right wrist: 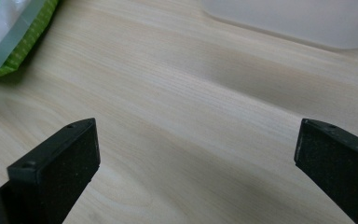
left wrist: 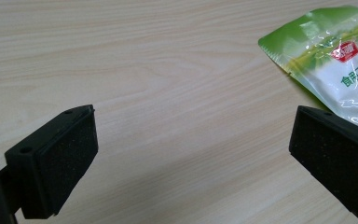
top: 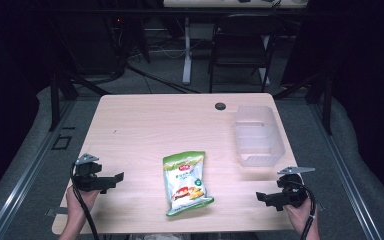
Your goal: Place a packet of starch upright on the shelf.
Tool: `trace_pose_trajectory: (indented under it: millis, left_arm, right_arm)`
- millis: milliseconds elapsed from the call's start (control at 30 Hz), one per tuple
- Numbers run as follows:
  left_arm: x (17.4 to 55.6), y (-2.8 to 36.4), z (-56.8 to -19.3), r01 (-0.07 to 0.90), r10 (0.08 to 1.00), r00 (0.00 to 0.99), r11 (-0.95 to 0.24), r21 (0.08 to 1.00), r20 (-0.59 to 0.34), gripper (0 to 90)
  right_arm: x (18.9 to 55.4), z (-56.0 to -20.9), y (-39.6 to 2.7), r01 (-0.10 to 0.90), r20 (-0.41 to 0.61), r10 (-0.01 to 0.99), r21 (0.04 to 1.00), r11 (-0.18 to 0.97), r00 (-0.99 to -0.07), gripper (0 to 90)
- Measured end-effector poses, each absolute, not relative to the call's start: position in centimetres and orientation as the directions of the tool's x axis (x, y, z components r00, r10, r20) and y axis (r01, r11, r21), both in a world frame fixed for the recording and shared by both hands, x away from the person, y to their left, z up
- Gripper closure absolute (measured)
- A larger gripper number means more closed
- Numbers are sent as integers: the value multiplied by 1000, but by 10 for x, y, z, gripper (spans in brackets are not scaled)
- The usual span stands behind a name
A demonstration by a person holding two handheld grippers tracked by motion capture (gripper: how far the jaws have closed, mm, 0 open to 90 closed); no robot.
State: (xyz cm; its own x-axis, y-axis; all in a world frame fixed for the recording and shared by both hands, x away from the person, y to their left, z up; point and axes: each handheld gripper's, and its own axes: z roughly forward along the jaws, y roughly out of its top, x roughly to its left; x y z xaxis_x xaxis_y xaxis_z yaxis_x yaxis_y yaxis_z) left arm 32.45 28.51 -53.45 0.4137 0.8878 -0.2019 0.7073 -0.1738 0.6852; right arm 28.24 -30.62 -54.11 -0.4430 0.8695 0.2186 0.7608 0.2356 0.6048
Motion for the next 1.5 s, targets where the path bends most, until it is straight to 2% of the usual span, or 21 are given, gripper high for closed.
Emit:
trace_pose_trajectory:
  millis: [200,333,667,833,1133,1500]
  left_arm:
    - [323,281,-530,697,887,421,-182,693,-190,3]
    - [325,277,-531,696,889,429,-214,685,-158,3]
    - [330,275,-532,689,879,449,-227,689,-159,3]
    - [331,271,-533,687,878,456,-242,685,-146,3]
    - [331,268,-534,695,863,476,-254,672,-166,3]
    - [333,261,-535,677,864,488,-284,679,-125,2]
  right_arm:
    - [280,-541,-302,772,249,856,590,237,-452,0]
    - [280,-537,-293,763,173,874,582,281,-454,40]
    - [279,-537,-283,765,207,848,568,302,-488,13]
    - [282,-535,-273,776,213,851,554,300,-480,57]
    - [292,-528,-251,750,208,814,557,356,-542,58]
    - [307,-522,-223,727,185,793,556,402,-581,70]
